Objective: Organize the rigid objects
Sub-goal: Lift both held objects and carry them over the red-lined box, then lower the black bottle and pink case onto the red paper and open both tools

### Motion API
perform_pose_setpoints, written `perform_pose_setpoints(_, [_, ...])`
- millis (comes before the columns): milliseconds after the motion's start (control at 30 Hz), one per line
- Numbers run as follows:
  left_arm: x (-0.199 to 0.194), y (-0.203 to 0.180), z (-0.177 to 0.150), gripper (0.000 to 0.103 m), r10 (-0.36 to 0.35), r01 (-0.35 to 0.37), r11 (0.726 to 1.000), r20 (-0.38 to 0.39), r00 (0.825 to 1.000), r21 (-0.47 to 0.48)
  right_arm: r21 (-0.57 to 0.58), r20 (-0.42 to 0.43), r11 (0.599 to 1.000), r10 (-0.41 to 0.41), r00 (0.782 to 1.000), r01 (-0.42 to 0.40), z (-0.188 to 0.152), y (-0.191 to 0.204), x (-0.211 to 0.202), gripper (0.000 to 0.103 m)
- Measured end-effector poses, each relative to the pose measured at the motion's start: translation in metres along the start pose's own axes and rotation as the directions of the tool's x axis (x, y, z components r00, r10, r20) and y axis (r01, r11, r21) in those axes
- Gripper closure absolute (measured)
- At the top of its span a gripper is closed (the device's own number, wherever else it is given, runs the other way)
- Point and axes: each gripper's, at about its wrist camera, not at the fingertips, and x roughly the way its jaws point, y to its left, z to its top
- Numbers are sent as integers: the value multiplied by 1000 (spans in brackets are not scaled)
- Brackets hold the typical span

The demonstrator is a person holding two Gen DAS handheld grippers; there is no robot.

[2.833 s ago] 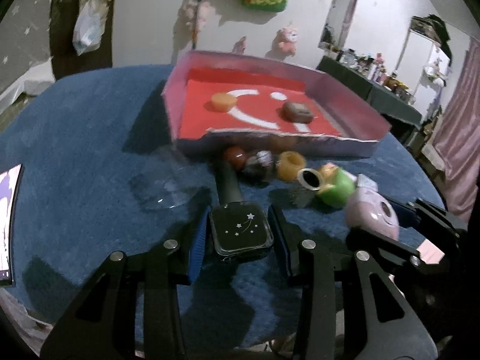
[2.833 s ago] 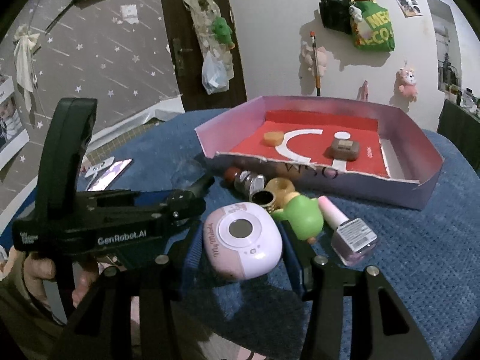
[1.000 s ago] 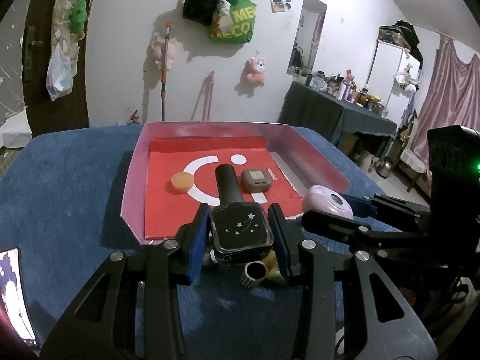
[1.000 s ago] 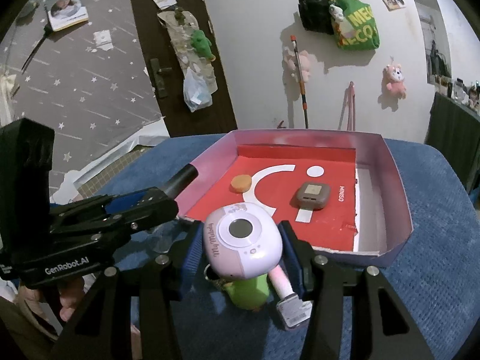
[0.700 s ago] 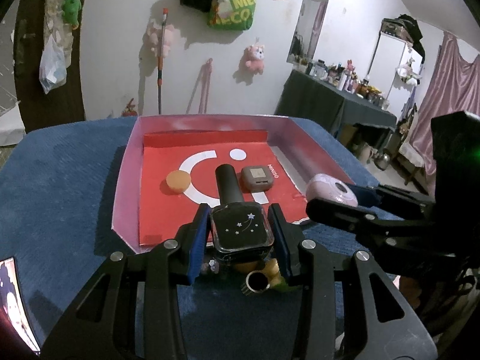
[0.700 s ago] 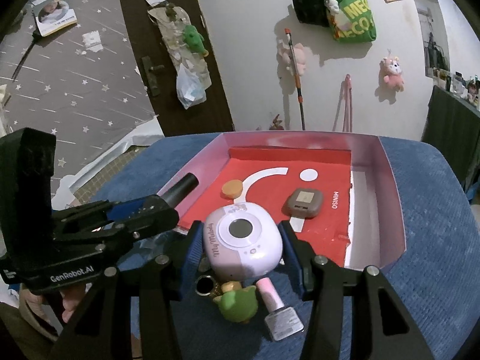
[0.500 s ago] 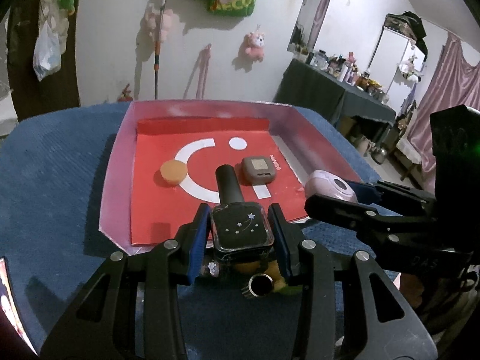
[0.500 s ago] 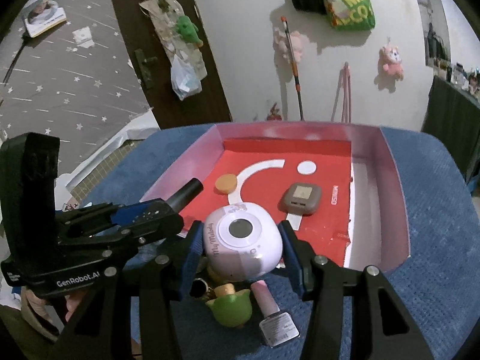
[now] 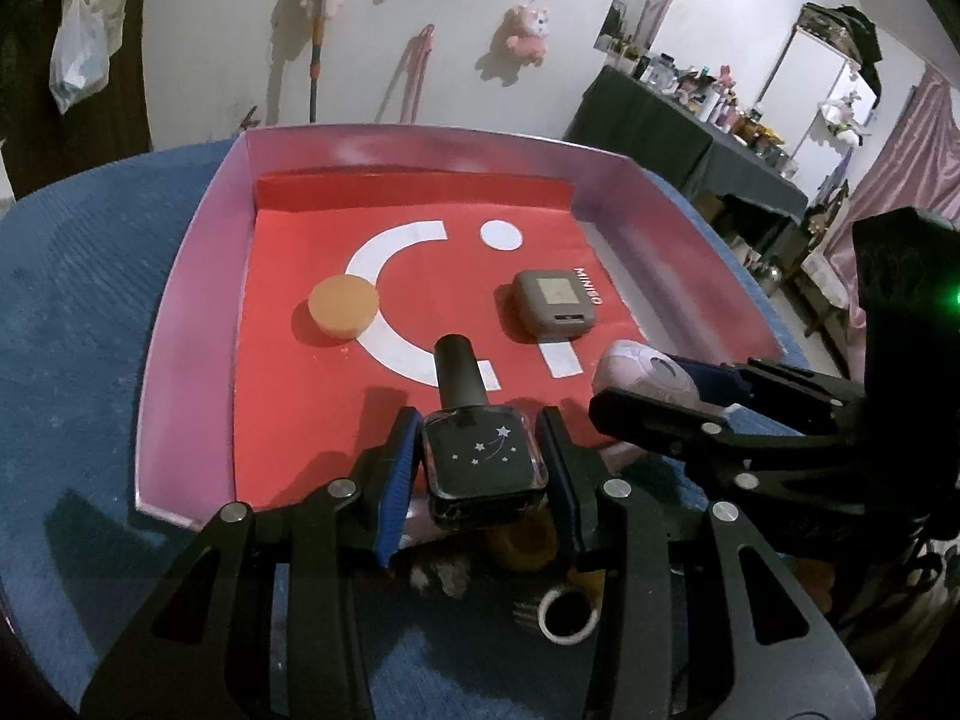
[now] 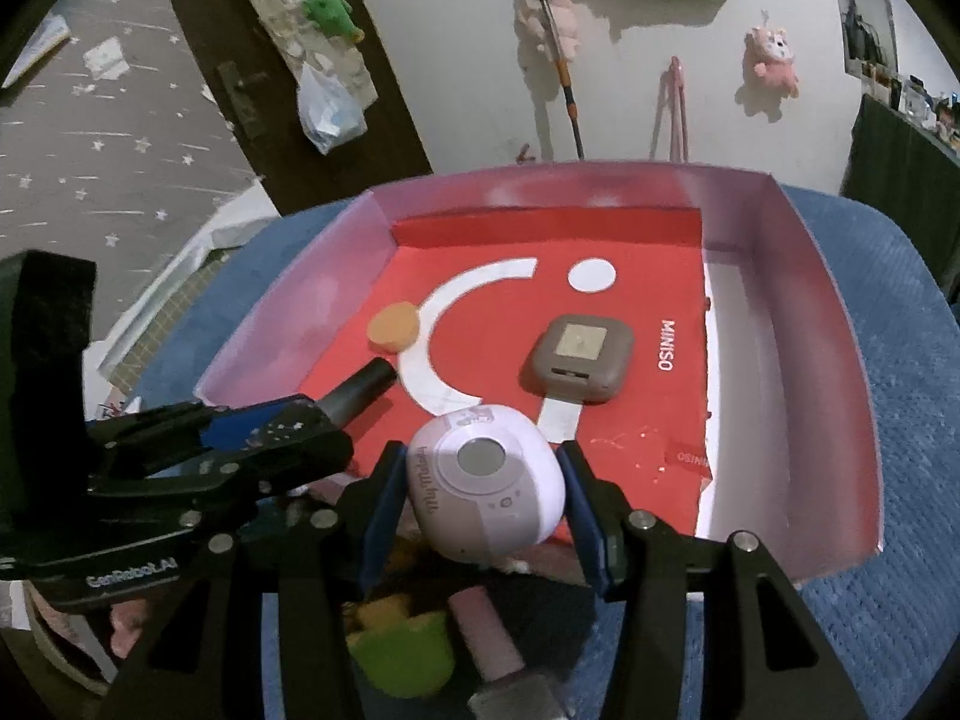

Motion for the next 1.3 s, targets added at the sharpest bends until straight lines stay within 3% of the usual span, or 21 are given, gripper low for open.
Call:
perform_pose_setpoints(333, [33,11,14,66,50,-50,999,-36,998,-8,-21,-57,993,-116,992,115,14,-12,35,50])
perform_pose_setpoints(433, [40,16,14,67,58,-59,998,-48,997,-11,-16,-70,993,-118,991,117,17,-15,43,50])
perform_pose_setpoints(567, [46,23,16,67,57,-59,998,-58,997,-38,-33,-57,987,-156,986,154,22,-14,46,50])
perform_pose_setpoints(833, [50,33,24,67,140,-141,988,-23,990,-66,-20,-32,975,-223,974,223,31,-20,50,50])
perform_pose_setpoints(1000, [55,29,23,67,173,-174,984,-12,985,-35,-22,-34,971,-241,970,240,33,-21,52,50])
perform_pose_setpoints(1300, [54,33,24,67,162,-162,986,-13,987,-47,-24,-42,971,-238,970,237,33,-23,53,49])
